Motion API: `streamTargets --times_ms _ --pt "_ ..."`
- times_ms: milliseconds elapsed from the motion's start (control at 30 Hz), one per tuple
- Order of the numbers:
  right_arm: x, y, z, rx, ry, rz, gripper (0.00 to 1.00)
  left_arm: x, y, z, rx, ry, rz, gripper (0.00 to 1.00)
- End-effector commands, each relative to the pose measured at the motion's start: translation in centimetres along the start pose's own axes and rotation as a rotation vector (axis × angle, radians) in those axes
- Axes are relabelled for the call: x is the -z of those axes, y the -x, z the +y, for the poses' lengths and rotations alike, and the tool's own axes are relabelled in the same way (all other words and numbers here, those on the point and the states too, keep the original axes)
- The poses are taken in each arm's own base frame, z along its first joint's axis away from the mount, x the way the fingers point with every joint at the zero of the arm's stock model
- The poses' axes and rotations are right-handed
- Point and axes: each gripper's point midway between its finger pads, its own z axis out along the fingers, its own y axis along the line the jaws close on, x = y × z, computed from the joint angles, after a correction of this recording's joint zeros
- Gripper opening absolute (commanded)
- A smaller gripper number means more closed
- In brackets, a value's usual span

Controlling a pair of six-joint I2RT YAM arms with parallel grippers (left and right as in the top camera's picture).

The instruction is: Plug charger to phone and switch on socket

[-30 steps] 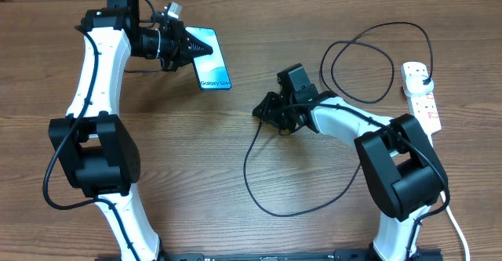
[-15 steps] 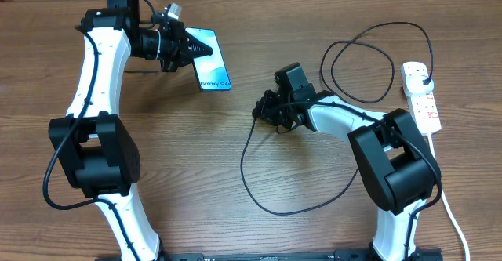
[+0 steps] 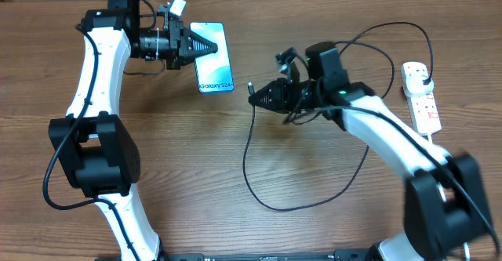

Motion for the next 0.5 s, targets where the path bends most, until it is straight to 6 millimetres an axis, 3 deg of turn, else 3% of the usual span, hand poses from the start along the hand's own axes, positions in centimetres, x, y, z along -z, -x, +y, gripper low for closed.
streamTargets --times_ms 0,267,467 --pt "2.8 -0.9 3.7 0.100 0.018 -0.017 0.04 0.4 -0.9 -3.5 -0.116 -0.139 0.005 0.04" --pt "7.1 -5.2 5.4 0.093 -0.029 -0.105 0.04 1.4 -2.9 -5.7 -0.177 -0.139 0.005 0.04" --pt "8.3 -7.5 6.3 0.073 0.043 -0.182 0.04 0.9 -3.4 -7.2 -0.196 -0.191 0.014 0.04"
